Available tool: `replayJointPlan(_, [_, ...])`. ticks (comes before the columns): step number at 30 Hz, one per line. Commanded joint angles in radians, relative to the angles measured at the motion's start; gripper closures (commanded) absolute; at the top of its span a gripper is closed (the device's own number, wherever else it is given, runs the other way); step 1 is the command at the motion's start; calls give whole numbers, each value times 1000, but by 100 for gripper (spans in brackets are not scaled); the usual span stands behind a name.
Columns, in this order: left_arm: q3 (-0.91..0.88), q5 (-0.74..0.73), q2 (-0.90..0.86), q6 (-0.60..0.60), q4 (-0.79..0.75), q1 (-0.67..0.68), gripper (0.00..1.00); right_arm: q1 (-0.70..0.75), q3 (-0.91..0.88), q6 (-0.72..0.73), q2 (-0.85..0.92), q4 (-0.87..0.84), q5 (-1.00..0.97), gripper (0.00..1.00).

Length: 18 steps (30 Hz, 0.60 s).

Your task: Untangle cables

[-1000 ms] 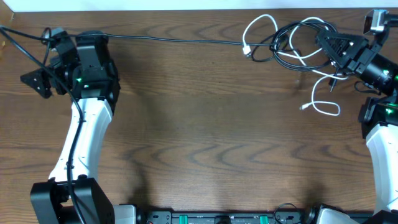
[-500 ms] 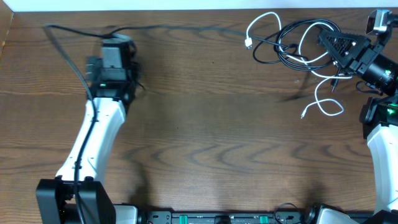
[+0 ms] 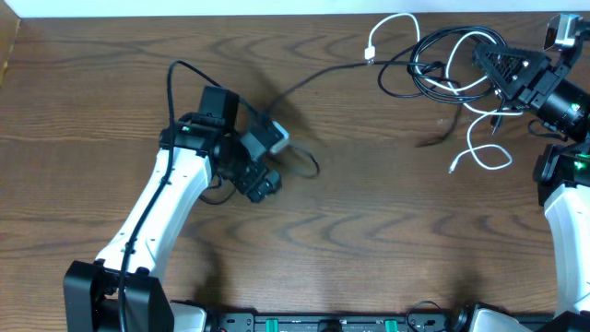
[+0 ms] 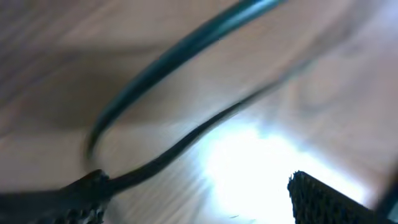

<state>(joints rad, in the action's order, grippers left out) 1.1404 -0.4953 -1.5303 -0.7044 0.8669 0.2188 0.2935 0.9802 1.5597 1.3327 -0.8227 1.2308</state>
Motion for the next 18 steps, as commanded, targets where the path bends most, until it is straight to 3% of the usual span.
replayJointPlan(1, [9,-275,8,-167,20,2,9,6,13,-13,-19,-3,-28,99])
replayJointPlan(5, [9,-395,30,-227,10,1,9,6,13,-13,-19,-3,-27,99])
replayJointPlan(9, [10,-421,80,-227,-9,-10,9,6,13,-13,-19,-3,-27,99])
replayJointPlan(15, [10,-389,206,-219,-68,-100,9,6,13,-13,-19,-3,-23,99])
replayJointPlan(18, [10,-303,247,-147,-104,-158,10,6,13,-13,-19,-3,-15,99])
